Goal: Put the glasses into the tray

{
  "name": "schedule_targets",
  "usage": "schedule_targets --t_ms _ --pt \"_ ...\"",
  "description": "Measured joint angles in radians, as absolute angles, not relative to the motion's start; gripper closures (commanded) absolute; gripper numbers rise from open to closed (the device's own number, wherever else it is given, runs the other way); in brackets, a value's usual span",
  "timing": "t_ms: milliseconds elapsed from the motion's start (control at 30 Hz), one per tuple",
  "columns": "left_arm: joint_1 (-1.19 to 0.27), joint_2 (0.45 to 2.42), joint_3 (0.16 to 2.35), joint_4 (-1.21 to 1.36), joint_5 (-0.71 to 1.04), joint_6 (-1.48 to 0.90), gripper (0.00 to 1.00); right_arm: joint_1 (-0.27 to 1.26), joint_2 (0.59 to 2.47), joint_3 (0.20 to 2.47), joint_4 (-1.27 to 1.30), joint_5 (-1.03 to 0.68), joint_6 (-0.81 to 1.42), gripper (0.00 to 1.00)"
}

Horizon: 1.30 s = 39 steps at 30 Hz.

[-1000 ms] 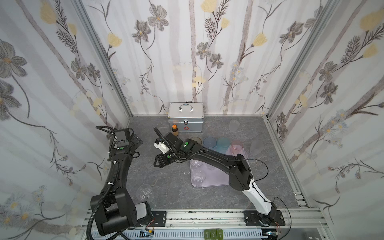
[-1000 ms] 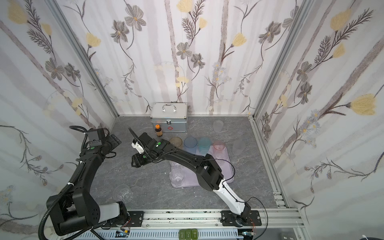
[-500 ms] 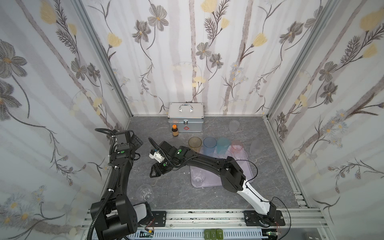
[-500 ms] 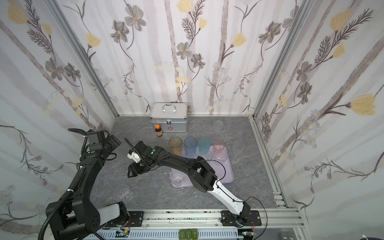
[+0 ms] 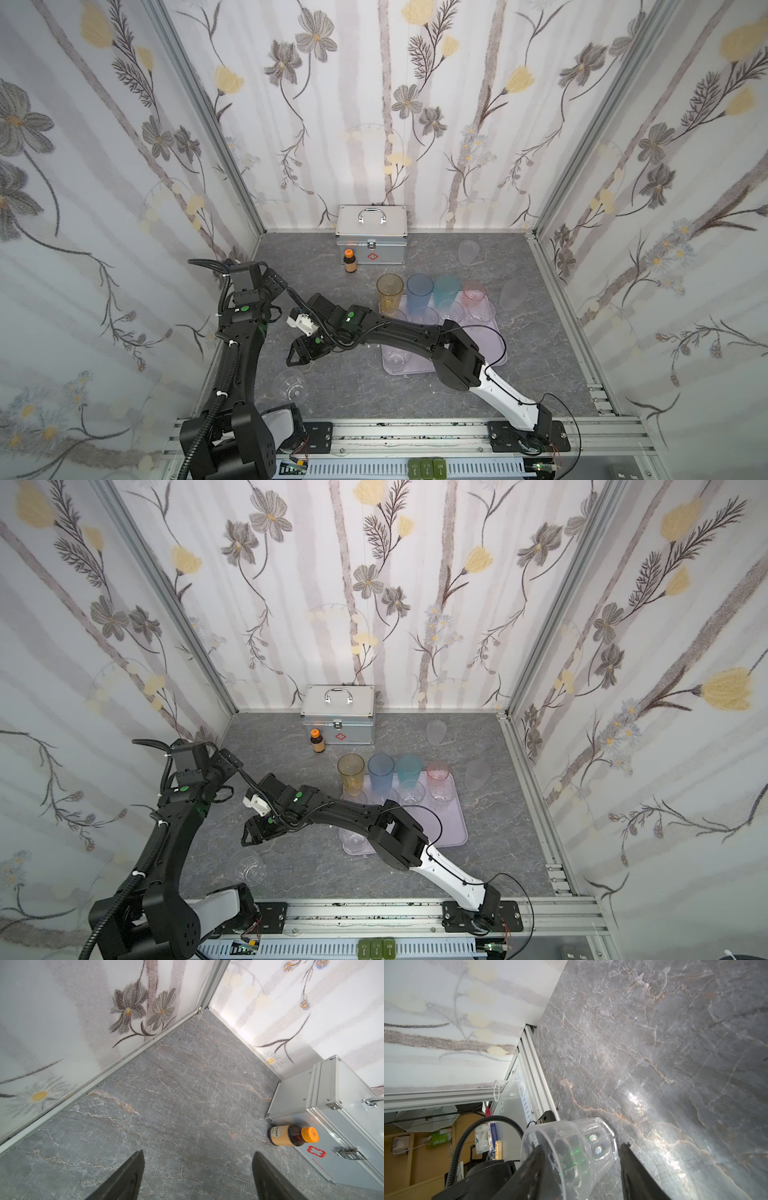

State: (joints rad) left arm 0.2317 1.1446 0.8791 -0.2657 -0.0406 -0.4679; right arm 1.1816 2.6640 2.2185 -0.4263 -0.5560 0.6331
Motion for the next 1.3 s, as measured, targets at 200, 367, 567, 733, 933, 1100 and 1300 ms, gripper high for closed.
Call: schedule_targets --t_ms 200,367,567,733,933,1100,1300 --pt "0.232 1.117 0.878 -0.265 -0.04 -0.468 0.16 1.197 2.683 2.218 -0.436 -0.53 0.645 0.55" --pt "0.232 1.097 0.863 -0.261 -0.029 -0.472 0.16 1.198 2.687 2.218 -0.454 -0.482 0.643 0.63" --pt "0.232 1.074 0.85 -0.259 -0.022 -0.474 0.16 1.198 2.684 2.218 -0.461 -0.44 0.633 0.54" --pt "0.232 1.081 0.869 -0.259 -0.006 -0.481 0.16 1.195 2.617 2.153 -0.488 -0.401 0.613 0.46" --pt "0.237 1.072 0.888 -0.259 -0.04 -0.477 0.15 1.191 2.461 2.052 -0.457 -0.394 0.608 0.42" --pt "0.239 1.06 0.907 -0.258 -0.052 -0.471 0.15 1.21 2.46 2.033 -0.422 -0.427 0.611 0.41" --pt "0.257 1.052 0.925 -0.259 -0.057 -0.456 0.14 1.233 2.513 2.07 -0.45 -0.449 0.613 0.42"
